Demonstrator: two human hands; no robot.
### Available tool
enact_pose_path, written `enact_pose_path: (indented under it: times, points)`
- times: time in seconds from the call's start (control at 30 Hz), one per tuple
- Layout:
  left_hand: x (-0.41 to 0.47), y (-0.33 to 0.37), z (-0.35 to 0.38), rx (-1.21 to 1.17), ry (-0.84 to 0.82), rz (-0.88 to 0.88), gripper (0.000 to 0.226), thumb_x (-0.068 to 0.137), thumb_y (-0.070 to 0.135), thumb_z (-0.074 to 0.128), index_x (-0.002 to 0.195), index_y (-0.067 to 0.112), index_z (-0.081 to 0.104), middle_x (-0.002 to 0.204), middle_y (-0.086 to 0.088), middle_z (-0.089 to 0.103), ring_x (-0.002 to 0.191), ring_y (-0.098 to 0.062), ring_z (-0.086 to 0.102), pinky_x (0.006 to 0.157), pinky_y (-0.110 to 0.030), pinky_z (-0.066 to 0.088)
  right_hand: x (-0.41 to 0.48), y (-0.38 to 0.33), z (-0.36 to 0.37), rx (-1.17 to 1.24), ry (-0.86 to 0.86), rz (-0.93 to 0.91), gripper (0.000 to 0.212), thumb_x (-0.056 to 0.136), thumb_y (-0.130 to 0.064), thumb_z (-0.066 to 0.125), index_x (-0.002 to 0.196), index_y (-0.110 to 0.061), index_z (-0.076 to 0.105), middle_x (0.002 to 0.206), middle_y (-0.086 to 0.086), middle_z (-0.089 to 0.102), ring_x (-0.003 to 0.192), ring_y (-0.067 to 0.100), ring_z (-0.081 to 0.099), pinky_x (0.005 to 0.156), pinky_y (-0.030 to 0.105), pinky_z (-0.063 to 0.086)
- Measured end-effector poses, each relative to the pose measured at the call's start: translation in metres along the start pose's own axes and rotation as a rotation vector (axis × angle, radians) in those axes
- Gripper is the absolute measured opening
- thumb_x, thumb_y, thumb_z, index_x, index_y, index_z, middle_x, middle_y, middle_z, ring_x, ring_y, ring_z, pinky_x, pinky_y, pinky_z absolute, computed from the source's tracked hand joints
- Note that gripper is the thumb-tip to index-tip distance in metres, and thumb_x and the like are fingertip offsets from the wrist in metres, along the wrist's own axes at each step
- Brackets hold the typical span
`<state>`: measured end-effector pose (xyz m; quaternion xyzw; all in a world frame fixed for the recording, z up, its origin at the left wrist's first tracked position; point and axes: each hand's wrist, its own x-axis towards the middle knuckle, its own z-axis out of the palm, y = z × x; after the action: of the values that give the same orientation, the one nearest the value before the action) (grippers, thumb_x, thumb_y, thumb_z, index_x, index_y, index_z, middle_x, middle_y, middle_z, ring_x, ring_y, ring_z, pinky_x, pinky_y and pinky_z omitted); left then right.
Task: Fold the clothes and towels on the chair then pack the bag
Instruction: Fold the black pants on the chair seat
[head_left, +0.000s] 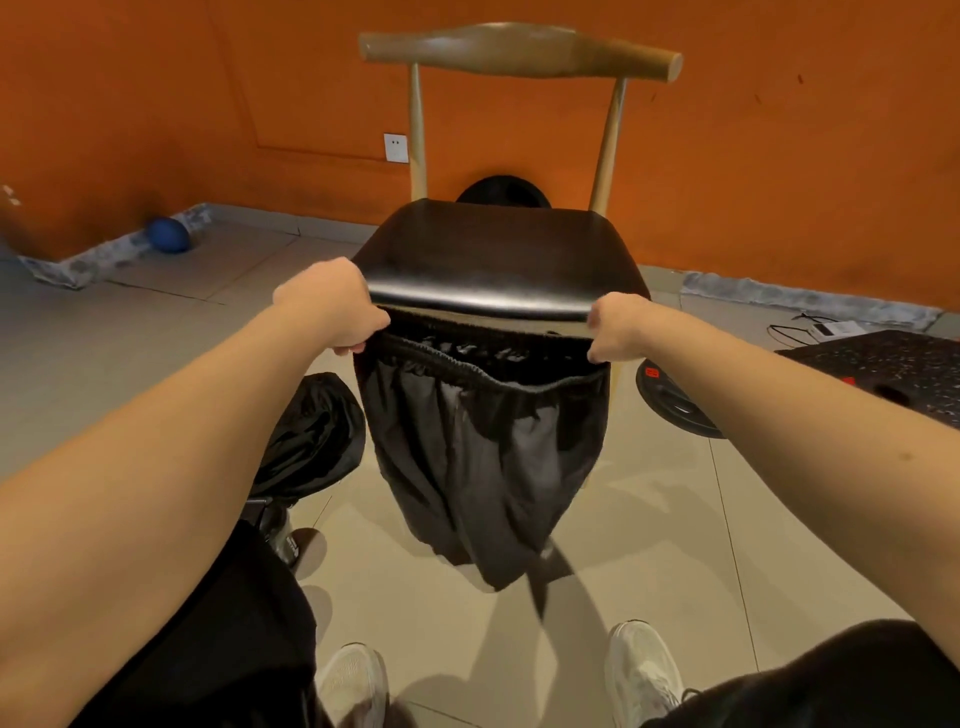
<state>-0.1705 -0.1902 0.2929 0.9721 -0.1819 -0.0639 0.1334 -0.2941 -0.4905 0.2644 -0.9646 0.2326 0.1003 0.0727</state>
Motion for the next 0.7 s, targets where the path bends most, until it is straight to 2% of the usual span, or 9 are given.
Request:
enact_pose_path:
  times: [0.07,0.1,0.17,0.23,0.37,0.43,0.5,0.6,0.7]
  points:
    - [0.000,-0.001,-0.003,0.071,0.092,-0.003,0.031,0.091,0.040,0.062,0.091,0.010,0.069,0.083,-0.007,0.071,0.081,-0.032,0.067,0.076,-0.039,0.053,-0.005,0.002,0.001,0.126,-0.027,0.112,0.026,0.093,-0.028,0.068,0.092,-0.002,0.063,0.088,0.017,0.070,0.067,0.029,0.067,0.061,0.033,0.058]
    - [0.001,-0.001,-0.002,0.085,0.124,0.005,0.030,0.091,0.041,0.062,0.094,0.011,0.065,0.089,-0.008,0.067,0.084,-0.033,0.063,0.073,-0.038,0.049,-0.005,0.004,0.001,0.262,-0.051,0.172,0.031,0.096,-0.032,0.066,0.092,-0.002,0.063,0.085,0.015,0.072,0.065,0.028,0.070,0.063,0.033,0.061]
    - [0.003,0.001,0.003,0.014,0.120,0.057,0.026,0.093,0.034,0.060,0.091,0.009,0.057,0.085,-0.008,0.060,0.080,-0.031,0.057,0.066,-0.034,0.042,-0.007,0.002,0.002,0.644,-0.178,0.271,0.036,0.102,-0.035,0.061,0.108,0.001,0.061,0.095,0.022,0.075,0.080,0.032,0.076,0.081,0.043,0.063]
    - [0.004,0.001,0.009,-0.142,0.069,0.101,0.021,0.094,0.024,0.060,0.084,0.009,0.049,0.080,-0.007,0.054,0.073,-0.027,0.050,0.061,-0.033,0.036,-0.007,-0.003,0.003,1.019,-0.283,0.315,0.035,0.108,-0.029,0.049,0.126,0.002,0.049,0.110,0.030,0.071,0.095,0.040,0.075,0.095,0.051,0.058]
    - [0.006,0.004,0.018,-0.351,-0.012,0.104,0.007,0.094,0.012,0.060,0.091,0.015,0.055,0.093,-0.003,0.056,0.080,-0.020,0.051,0.066,-0.032,0.041,-0.001,-0.016,0.003,1.419,-0.270,0.313,0.020,0.111,-0.015,0.033,0.121,-0.003,0.046,0.116,0.026,0.069,0.103,0.042,0.072,0.099,0.059,0.052]
    - [0.005,0.006,0.019,-0.444,-0.119,0.062,0.010,0.092,0.009,0.063,0.087,0.017,0.061,0.101,-0.003,0.058,0.088,-0.021,0.054,0.075,-0.034,0.047,0.005,-0.018,0.003,1.528,-0.284,0.300,0.022,0.111,-0.014,0.031,0.112,-0.005,0.050,0.111,0.018,0.070,0.100,0.034,0.071,0.098,0.057,0.053]
    - [0.005,0.006,0.020,-0.469,-0.241,0.040,0.014,0.091,0.014,0.071,0.080,0.019,0.063,0.099,-0.005,0.062,0.090,-0.023,0.059,0.084,-0.040,0.053,0.008,-0.017,0.001,1.541,-0.321,0.270,0.019,0.110,-0.016,0.035,0.104,-0.008,0.052,0.094,0.009,0.066,0.084,0.021,0.065,0.087,0.051,0.057]
    - [0.000,0.004,0.022,-0.467,-0.311,0.015,0.026,0.090,0.033,0.078,0.077,0.013,0.066,0.089,-0.008,0.070,0.085,-0.024,0.069,0.084,-0.038,0.059,0.006,-0.015,-0.006,1.492,-0.315,0.248,0.009,0.104,-0.013,0.050,0.096,-0.010,0.053,0.075,0.006,0.059,0.066,0.015,0.052,0.079,0.044,0.058]
    - [-0.004,0.007,0.025,-0.442,-0.251,-0.029,0.025,0.096,0.030,0.070,0.089,0.007,0.069,0.090,-0.012,0.075,0.081,-0.027,0.075,0.081,-0.040,0.063,0.004,-0.011,-0.008,1.436,-0.285,0.213,0.006,0.098,-0.009,0.059,0.100,-0.010,0.053,0.095,0.010,0.059,0.080,0.019,0.058,0.076,0.040,0.058]
